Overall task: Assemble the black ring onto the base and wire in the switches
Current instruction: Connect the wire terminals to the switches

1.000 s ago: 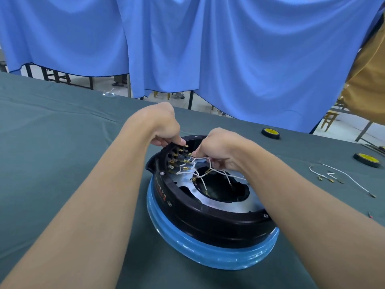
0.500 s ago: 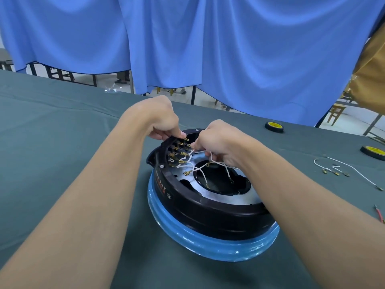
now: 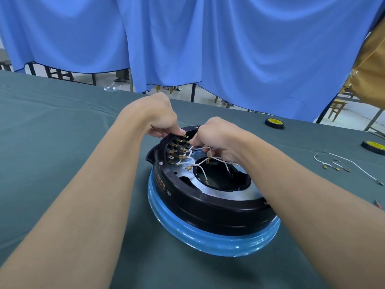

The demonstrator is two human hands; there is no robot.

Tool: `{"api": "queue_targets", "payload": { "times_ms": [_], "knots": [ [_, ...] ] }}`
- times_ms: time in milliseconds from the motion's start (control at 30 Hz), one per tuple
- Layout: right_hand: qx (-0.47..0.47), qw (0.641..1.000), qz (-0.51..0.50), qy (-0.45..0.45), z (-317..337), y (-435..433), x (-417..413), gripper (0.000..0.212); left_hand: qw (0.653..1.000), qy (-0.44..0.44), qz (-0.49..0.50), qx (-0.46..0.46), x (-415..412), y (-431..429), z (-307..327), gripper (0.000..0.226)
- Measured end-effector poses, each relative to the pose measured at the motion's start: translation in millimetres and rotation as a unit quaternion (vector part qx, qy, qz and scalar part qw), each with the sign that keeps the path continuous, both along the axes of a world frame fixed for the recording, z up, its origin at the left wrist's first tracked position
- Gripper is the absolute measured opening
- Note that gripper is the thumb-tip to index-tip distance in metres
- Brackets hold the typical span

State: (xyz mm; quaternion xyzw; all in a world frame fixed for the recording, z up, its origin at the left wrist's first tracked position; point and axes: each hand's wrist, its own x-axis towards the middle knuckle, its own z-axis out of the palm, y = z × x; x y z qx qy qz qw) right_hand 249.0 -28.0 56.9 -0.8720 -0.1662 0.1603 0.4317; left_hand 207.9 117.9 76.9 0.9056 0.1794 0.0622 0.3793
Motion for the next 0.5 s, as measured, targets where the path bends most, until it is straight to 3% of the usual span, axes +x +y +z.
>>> {"api": "queue_targets", "payload": {
  "times_ms": [500],
  "knots": [
    [-0.012,1.0,-0.002,0.0,-3.0,2.1,3.9,0.013,1.0,-0.004,-0.002,0.003,-0.9,-0.1,-0.9,0.035]
  ]
}}
